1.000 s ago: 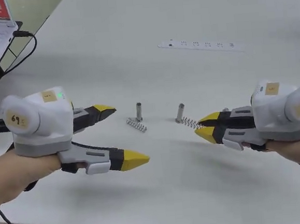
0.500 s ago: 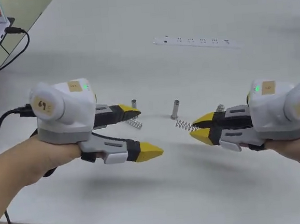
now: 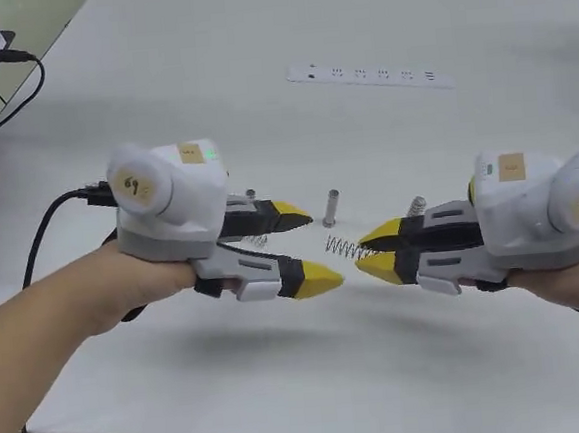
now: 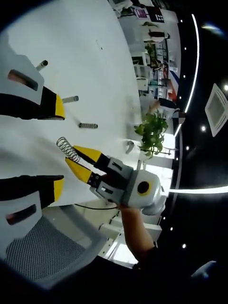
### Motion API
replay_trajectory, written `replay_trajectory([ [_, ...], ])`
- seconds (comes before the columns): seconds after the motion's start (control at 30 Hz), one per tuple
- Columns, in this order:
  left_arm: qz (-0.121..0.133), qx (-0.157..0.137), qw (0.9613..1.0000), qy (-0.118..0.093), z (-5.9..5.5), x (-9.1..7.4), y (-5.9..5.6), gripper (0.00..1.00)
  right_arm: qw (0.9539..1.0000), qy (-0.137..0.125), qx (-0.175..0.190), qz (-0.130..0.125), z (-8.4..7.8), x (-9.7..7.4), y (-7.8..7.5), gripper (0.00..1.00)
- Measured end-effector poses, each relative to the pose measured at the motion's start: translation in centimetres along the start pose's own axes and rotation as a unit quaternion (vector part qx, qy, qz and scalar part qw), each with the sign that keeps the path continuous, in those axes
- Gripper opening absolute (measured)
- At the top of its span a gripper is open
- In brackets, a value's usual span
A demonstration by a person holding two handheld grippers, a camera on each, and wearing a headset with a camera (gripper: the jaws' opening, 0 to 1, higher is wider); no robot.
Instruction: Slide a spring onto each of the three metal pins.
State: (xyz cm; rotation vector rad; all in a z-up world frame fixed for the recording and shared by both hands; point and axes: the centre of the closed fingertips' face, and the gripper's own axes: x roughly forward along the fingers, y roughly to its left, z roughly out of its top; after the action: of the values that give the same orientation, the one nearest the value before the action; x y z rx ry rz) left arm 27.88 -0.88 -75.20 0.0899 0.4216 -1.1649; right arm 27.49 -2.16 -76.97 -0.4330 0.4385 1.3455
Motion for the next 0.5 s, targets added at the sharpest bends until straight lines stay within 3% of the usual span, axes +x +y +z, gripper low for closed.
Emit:
replay_trajectory([
  [0.5,-0.042,0.023,0.9988,0.0,0.3,0.8,-1.1,0.16,0.9995,-0.019,-0.01,0.024,1.1,-0.6,1.1,0.08],
])
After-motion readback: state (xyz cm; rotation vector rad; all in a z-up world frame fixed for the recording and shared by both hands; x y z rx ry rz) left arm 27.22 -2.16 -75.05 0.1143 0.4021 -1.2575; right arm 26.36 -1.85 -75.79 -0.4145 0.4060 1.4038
